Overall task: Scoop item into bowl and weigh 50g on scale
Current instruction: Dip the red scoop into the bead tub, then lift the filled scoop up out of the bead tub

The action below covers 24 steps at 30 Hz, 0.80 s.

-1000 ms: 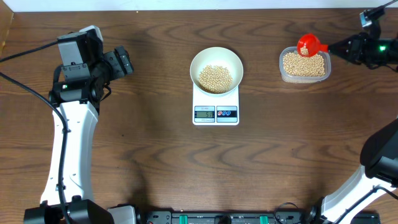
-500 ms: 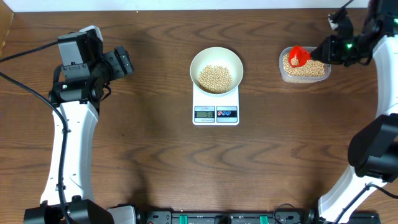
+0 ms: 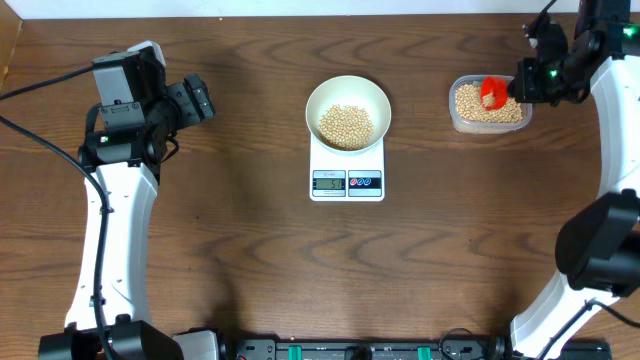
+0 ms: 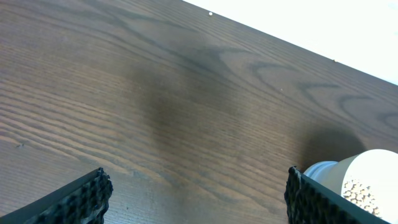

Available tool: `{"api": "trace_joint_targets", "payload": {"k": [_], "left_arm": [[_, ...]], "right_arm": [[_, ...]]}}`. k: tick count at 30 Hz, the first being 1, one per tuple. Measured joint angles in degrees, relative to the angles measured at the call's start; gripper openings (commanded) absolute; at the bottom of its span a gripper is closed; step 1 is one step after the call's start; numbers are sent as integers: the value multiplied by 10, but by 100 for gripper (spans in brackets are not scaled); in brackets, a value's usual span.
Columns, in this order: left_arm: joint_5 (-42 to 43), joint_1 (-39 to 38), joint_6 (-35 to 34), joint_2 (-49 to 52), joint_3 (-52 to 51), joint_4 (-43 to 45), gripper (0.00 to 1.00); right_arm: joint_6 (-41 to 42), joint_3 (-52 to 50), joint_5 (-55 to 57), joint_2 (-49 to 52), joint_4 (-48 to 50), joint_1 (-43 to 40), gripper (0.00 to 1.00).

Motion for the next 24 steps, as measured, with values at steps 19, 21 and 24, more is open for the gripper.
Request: {"api": "trace_joint_targets", "payload": {"k": [19, 21, 24], "left_arm": [[0, 0, 0, 0, 0, 0, 91], [0, 0, 0, 0, 0, 0, 91], [0, 0, 0, 0, 0, 0, 91]], "right_arm": [[7, 2, 233, -50, 0, 139, 1], [9, 2, 236, -50, 0, 135, 1], [9, 2, 238, -50, -1, 129, 1]]}}
